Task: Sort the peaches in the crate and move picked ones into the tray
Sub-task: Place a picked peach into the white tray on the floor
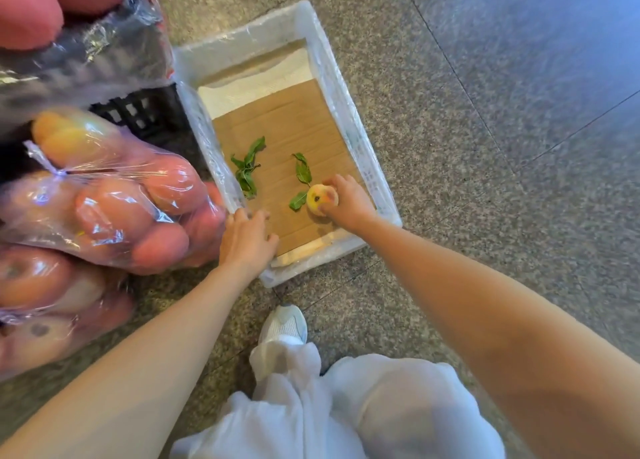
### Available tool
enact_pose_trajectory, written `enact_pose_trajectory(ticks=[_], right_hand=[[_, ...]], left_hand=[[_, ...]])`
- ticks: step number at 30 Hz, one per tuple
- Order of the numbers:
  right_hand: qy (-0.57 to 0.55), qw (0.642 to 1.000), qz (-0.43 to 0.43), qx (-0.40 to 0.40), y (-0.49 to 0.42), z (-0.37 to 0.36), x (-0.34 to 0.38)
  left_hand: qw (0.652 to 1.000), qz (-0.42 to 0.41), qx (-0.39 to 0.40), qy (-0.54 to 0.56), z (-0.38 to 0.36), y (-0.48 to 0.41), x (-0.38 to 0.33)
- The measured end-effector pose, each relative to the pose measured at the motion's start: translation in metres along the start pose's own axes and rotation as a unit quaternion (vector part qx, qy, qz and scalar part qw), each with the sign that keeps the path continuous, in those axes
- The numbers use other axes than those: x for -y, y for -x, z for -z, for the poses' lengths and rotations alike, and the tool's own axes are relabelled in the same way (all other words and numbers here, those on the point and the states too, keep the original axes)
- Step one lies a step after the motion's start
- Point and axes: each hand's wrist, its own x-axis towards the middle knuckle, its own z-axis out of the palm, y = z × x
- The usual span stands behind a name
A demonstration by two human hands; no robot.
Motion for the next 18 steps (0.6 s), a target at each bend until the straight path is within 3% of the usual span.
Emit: enact_pose_trajectory(ticks=[5,11,14,18], right_hand=[[-0.076,0.996,0.025,-0.041,0.074,0.064,0.05],[-0.136,0.983,0.096,-0.079,0.202,0.178,0.152],[-0.147,0.976,0.137,-0.085,0.269,0.236,0.211],[-0.168,0.956,0.216,-0.105,0.36,0.309,0.303]], left_hand=[[0.993,-0.042,-0.013,0.113,0.075,0.068,-0.05],[0.982,-0.087,-0.071,0.152,0.204,0.183,-0.108],[0.971,-0.128,-0.131,0.153,0.281,0.255,-0.13],[0.932,-0.212,-0.257,0.146,0.383,0.357,-0.137]])
